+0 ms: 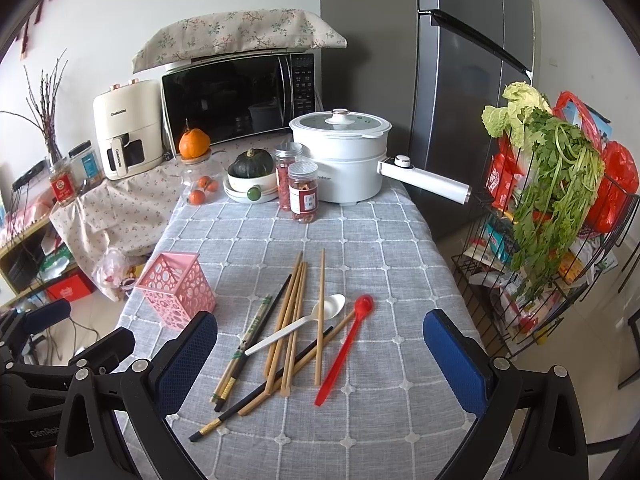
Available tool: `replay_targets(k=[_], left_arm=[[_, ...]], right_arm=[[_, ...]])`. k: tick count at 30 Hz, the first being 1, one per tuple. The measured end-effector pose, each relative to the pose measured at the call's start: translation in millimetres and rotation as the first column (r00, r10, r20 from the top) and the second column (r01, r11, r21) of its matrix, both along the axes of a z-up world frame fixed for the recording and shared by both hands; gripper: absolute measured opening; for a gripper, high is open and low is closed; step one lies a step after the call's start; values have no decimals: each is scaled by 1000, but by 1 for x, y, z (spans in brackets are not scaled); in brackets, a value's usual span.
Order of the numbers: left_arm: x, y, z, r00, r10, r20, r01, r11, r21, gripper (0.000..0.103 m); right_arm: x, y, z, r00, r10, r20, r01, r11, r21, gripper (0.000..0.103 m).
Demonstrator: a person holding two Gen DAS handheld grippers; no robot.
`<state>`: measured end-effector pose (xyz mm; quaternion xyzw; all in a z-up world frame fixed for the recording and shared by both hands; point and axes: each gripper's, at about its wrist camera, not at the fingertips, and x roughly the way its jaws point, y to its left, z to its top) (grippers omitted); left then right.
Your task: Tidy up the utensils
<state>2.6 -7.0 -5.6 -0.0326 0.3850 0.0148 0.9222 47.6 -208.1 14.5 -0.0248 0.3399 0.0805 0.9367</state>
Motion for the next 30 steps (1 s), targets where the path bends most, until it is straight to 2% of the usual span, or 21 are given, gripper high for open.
replay_targets(k=[30], left_arm=[[1,-1,-1,1000,1,3,-1,1000,-3,103]], right_arm=[[-4,5,-6,1000,-3,-9,3,1000,-2,103]])
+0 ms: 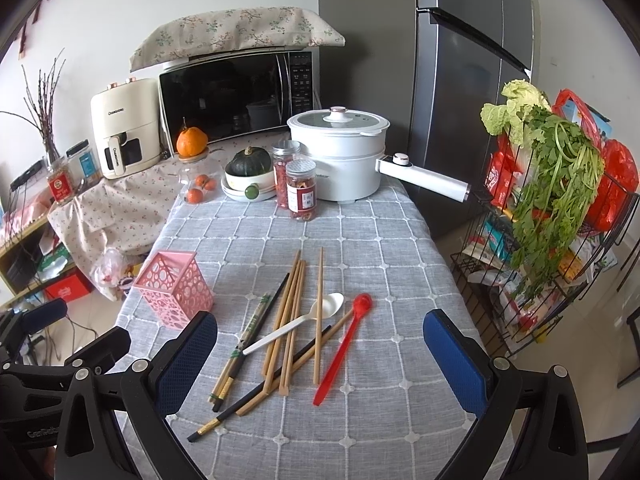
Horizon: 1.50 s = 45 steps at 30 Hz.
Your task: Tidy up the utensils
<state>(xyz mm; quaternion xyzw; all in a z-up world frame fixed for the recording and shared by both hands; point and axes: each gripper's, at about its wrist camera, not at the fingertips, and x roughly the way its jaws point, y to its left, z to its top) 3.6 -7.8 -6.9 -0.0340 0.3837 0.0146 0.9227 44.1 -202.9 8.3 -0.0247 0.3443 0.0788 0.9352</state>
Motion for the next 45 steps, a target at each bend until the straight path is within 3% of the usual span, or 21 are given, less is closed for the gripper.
replay_targets(k=[11,22,28,33,38,45], left_arm=[[12,5,-3,1000,17,-1,-17,1000,6,103],[63,-4,2,985,-88,-151,77,994,-76,103],[99,-33,-12,956,-171,-240,149,983,-107,102],[157,-61,-51,907,-247,-342,178,959,-220,79],[214,-85,-101,868,-264,-420,140,943,-303,47],[262,-102,-137,879,-193,-436,88,965,-249,36]], right_arm=[[19,-7,-2,998,-22,-51,22,1000,-4,103],[84,-41,9,974,-115,-193,128,990,56,103],[120,-73,-33,932,-165,-323,212,971,114,103],[149,-90,-71,882,-146,-448,232,962,143,100],[168,-110,-91,844,-153,-513,295,933,208,92],[180,-119,-116,801,-152,-579,314,930,190,88]])
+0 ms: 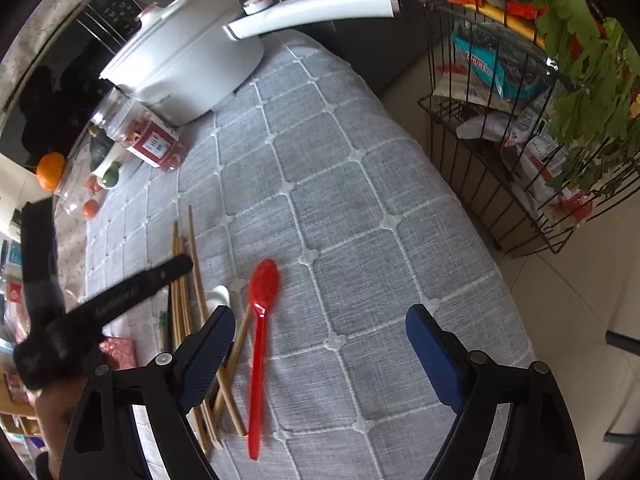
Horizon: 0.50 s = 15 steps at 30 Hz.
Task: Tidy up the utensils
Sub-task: 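Grasp a single wooden chopstick with the left tool while the right tool grasps the red spoon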
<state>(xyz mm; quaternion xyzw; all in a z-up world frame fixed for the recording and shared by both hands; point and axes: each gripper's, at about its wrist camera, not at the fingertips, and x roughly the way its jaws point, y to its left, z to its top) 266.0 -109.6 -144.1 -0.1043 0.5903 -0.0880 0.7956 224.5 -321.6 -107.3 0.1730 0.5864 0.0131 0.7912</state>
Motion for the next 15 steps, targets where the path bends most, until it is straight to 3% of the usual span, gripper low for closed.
replay_targets(k=[3,4,5,6,8,15], left_arm=[[11,-5,-8,1000,6,-1,-6,1000,22,30],[12,-6,-10,1000,5,-6,-5,1000,13,24],[12,-5,-11,1000,2,-13,-2,1000,-3,11],[10,-4,-11,1000,-2,-22,1,1000,-26,9],[8,-2,-9,1000,-13,-15,12,999,-45,7],[-34,11,46,987,-111,113,120,990,-73,7]], right_arm=[[2,-2,-4,1000,6,-8,-6,1000,19,88],[3,-2,-5,1000,8,-10,-8,1000,25,88],[4,-2,-6,1000,10,-12,-9,999,37,88],[4,-2,-8,1000,10,-15,-10,999,46,88],[6,-1,-13,999,13,-29,-11,998,60,88],[10,4,-31,997,24,-74,-20,998,59,84]])
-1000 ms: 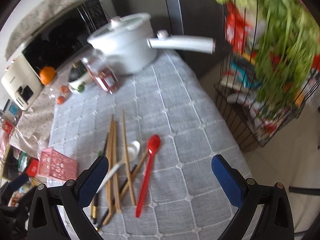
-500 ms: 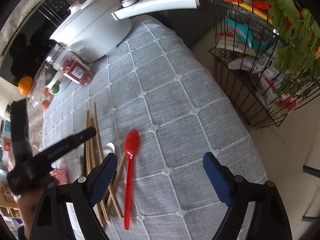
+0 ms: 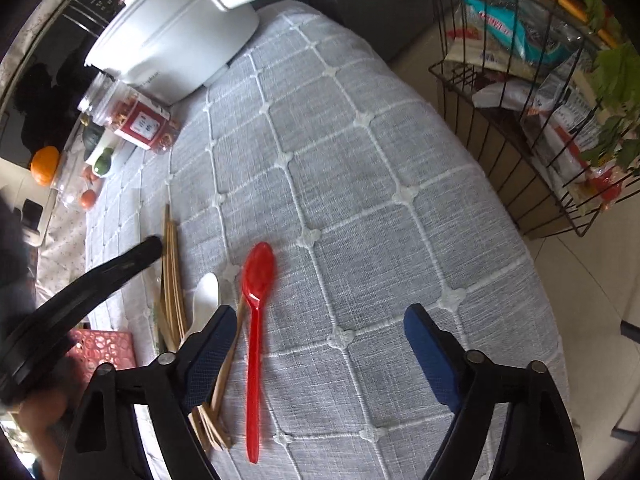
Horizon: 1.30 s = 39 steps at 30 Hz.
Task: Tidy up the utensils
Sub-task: 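Grasp a single wooden chopstick with the left tool while the right tool grasps the red spoon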
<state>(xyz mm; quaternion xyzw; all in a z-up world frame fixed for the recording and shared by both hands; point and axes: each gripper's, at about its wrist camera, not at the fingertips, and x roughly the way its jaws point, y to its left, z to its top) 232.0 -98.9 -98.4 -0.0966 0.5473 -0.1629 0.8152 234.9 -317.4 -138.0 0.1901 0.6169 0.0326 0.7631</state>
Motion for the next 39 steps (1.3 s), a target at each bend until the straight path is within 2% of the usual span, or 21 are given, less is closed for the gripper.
replay_targets(k=[4,7,11,16,20,24,25,26,27,32,39], left_arm=[[-33,16,37,996,-21,85,22,999,-22,7],[-57,35,54,993,-15,121,20,999,-45,7],[-88,59,64,988,22,150,-9,996,-88,7],[-113,84,64,984,82,161,-60,989,-136,7],[-120,90,64,981,91,168,-66,987,-150,7],[-131,87,71,973,72,219,-50,993,-108,7],[-133,87,72,972,68,226,-45,994,-104,7],[-135,87,73,971,64,232,-41,994,-103,7],[-137,87,75,969,60,240,-37,994,-102,7],[-144,91,82,962,54,267,-28,995,-100,7],[-151,99,93,952,79,296,-47,992,-115,7]], right_arm=[[3,10,-7,1000,20,-7,-20,1000,-2,82],[7,19,-12,999,38,-14,-38,999,-10,80],[10,33,-22,997,72,-27,-72,997,-24,76],[9,55,-23,992,124,-6,-124,983,-138,72],[9,74,-24,985,171,-10,-167,945,-283,54],[9,86,-24,980,198,-8,-188,913,-362,43],[9,87,-24,979,202,-4,-188,909,-373,28],[9,87,-23,977,213,6,-196,909,-368,8],[8,88,-23,976,218,10,-202,921,-334,8],[5,83,-24,977,210,31,-191,932,-307,5],[0,57,-7,983,158,97,-149,984,-95,5]])
